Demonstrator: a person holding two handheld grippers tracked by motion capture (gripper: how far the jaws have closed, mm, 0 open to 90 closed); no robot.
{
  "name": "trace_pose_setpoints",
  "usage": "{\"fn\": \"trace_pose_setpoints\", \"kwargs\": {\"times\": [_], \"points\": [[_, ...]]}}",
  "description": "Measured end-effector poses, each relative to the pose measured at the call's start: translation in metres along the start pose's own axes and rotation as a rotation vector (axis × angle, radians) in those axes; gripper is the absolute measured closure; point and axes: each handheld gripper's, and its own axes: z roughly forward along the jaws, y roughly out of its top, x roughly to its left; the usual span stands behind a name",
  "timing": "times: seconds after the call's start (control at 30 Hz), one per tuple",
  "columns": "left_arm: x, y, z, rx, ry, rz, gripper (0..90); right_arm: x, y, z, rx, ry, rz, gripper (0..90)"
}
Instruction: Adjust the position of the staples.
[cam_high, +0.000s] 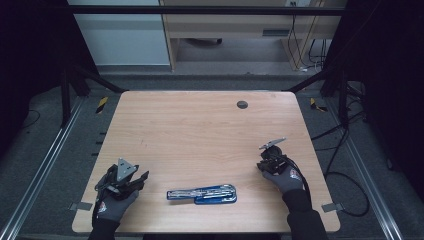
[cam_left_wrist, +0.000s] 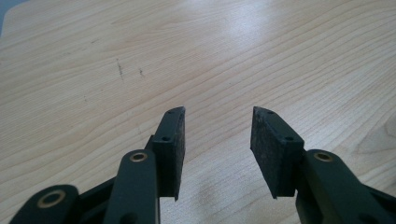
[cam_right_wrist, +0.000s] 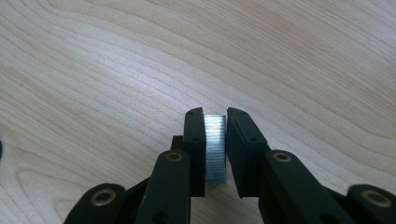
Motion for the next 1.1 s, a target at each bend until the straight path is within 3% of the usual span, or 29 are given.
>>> {"fn": "trace_pose_setpoints", "kwargs": {"times": [0.33, 0.6, 0.83, 0.9, 1.1], "points": [[0.000, 0.000, 0.000, 0.001, 0.000, 0.000, 55.7, -0.002, 0.000, 0.001, 0.005, 0.007, -0.025, 78.2], [0.000, 0.000, 0.000, 0.000, 0.000, 0.000, 55.8, -0.001, 0.000, -0.002, 0.006, 0.023, -0.017, 78.5], [0.000, 0.000, 0.000, 0.002, -0.003, 0.004, 55.8, -0.003, -0.001, -0.019, -0.044, 0.060, -0.050, 78.5], [-0.001, 0.000, 0.000, 0.002, -0.004, 0.004, 55.8, -0.001, -0.002, -0.025, -0.062, 0.072, -0.089, 78.5], [-0.001, 0.001, 0.000, 0.003, -0.006, 0.005, 55.8, 0.004, 0.000, -0.036, -0.096, 0.109, -0.130, 78.5]]}}
